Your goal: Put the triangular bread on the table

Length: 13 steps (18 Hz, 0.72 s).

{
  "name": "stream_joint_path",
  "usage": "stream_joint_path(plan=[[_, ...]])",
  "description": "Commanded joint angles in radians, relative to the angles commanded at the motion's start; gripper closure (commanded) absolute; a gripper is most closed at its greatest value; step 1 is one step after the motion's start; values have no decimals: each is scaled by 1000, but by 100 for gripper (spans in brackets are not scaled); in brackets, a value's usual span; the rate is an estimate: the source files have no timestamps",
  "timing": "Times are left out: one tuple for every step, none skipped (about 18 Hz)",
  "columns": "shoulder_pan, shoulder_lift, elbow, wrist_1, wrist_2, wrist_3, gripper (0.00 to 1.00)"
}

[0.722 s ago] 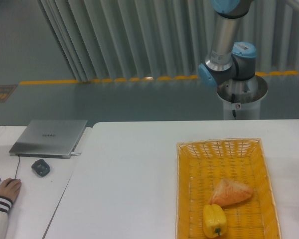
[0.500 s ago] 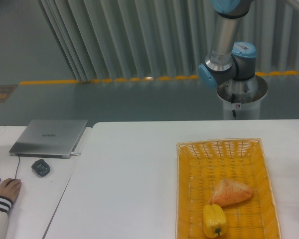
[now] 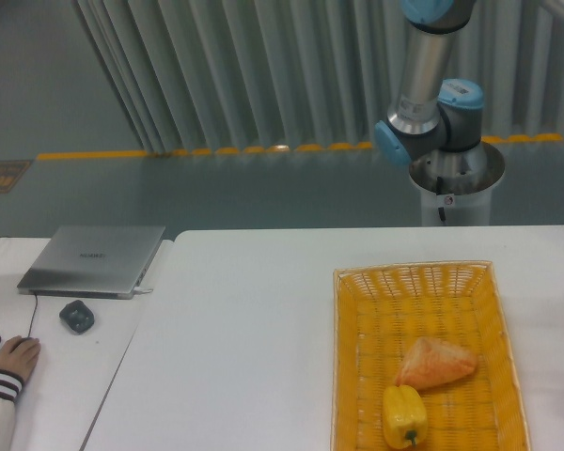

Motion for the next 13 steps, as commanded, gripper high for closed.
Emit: stream_joint_path(plan=[[-3, 3, -12, 6, 2, -12, 0], [-8, 12, -28, 12, 0, -17, 0], [-11, 27, -35, 20, 6, -20, 0], [-11, 38, -37, 14, 9, -22, 0], [-14, 44, -37, 8, 11, -28, 0], [-29, 54, -38, 5, 11, -41, 0], [-46, 70, -48, -3, 11, -67, 0], [-54, 89, -70, -8, 9, -97, 0], [-70, 104, -83, -9, 3, -132, 0], [-102, 115, -89, -9, 0, -181, 0], [-135, 117, -89, -9, -2, -239, 0], [-162, 120, -89, -8, -3, -302, 0], [-191, 123, -89, -5, -5, -366, 0]])
